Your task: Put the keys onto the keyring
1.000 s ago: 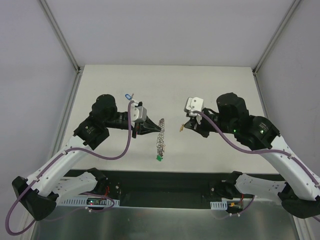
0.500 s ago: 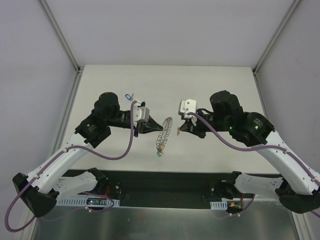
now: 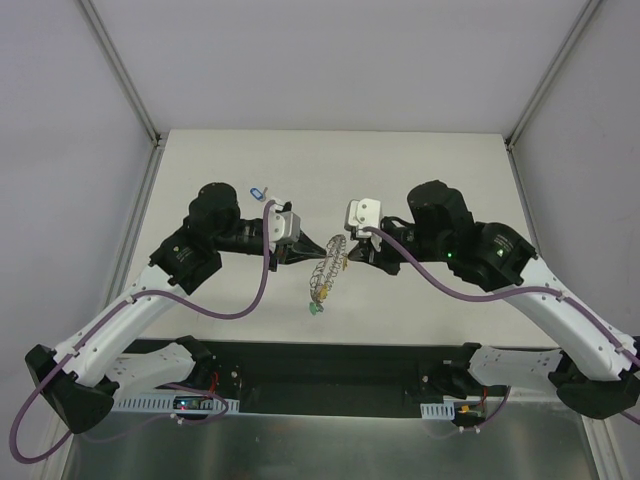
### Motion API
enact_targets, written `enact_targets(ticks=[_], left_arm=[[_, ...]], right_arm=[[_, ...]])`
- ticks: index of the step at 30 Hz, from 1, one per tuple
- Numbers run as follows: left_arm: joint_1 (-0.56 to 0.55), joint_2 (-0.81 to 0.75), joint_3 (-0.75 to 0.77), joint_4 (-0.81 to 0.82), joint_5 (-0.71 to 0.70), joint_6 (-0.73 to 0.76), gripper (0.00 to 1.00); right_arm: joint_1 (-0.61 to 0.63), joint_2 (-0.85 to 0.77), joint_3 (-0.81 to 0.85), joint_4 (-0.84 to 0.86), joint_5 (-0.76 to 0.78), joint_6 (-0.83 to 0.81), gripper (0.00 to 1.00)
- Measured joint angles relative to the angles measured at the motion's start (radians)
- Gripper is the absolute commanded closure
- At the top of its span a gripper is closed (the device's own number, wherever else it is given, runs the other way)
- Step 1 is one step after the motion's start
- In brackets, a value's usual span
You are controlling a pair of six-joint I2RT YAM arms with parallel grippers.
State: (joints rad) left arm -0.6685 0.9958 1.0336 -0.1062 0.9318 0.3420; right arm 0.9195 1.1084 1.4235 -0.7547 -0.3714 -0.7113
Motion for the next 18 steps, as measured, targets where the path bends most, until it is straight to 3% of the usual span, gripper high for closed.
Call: enact_targets(ticks=[18], left_arm=[[-0.014,0.014,0.015,-0.008,-0.027,0.011,1.00]], right_arm=[[0.038,0.045,0.015,0.033,0.068,0.014,0.99]])
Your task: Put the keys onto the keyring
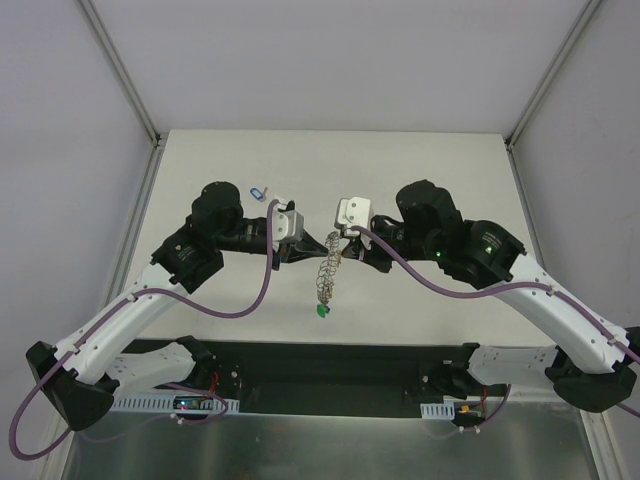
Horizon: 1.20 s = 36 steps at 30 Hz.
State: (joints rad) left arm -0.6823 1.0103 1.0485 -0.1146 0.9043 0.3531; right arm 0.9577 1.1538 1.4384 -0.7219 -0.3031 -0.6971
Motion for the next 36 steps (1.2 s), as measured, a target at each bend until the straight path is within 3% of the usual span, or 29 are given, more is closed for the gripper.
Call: enact_targets(ticks=[36], left_arm=[[-0.013,0.027,0.017,-0.001,-0.043,-0.001,1.00]], right_arm=[[0.003,-0.021,-0.003,0.015,0.012,-0.013,0.99]])
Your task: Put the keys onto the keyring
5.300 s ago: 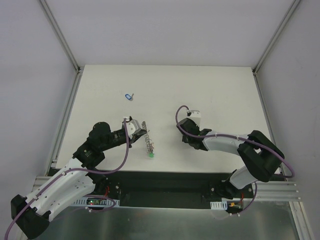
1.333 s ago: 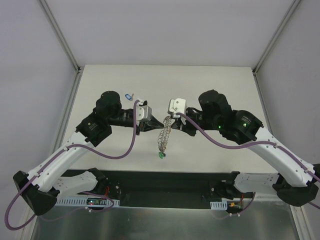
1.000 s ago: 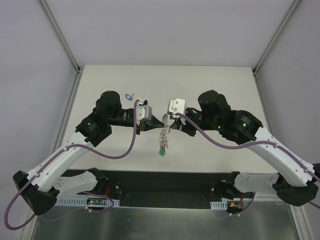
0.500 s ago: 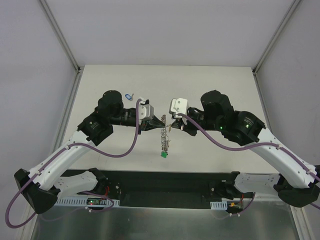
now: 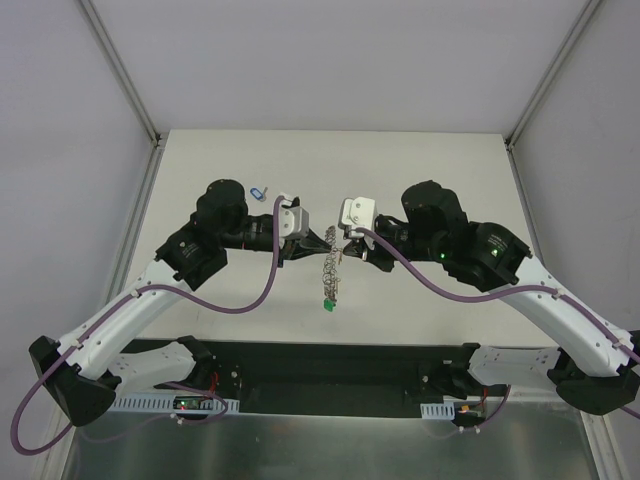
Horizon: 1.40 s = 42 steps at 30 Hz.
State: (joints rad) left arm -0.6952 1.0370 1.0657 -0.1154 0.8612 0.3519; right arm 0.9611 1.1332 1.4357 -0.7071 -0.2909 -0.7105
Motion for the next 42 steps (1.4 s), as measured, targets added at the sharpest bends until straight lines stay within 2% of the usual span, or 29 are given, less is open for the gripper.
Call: enact_targets(ticks=[42], left_arm=[[-0.006,0.009,0.010,0.000,-0.003,-0.012,1.00]], right_arm=[[0.000,-0.008,-0.028,-0.002,0.025,-0.016,0.99]])
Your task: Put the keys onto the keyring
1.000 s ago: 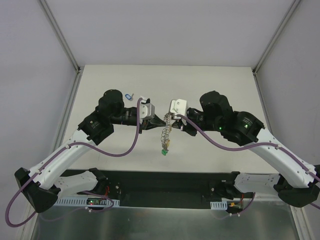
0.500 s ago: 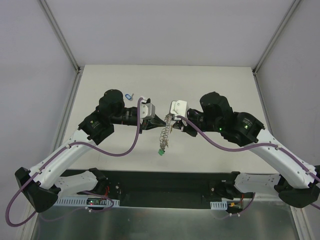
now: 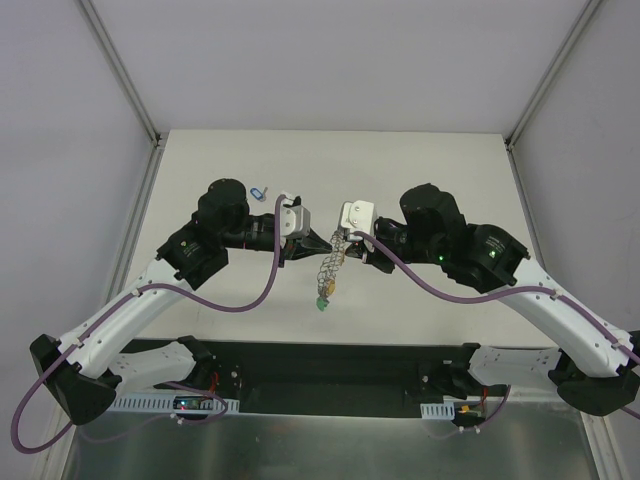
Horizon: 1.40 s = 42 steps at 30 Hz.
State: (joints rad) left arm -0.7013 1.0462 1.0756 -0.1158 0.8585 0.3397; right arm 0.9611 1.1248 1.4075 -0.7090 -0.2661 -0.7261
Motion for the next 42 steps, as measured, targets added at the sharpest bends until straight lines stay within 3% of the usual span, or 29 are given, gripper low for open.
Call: enact_targets(ticks=[42], left_arm=[[-0.006,0.029,0.018,-0.003,0.029,-0.016,1.00]], right_arm=[[0.002,0.000,0.000,-0.012,-0.002,-0.018,0.99]])
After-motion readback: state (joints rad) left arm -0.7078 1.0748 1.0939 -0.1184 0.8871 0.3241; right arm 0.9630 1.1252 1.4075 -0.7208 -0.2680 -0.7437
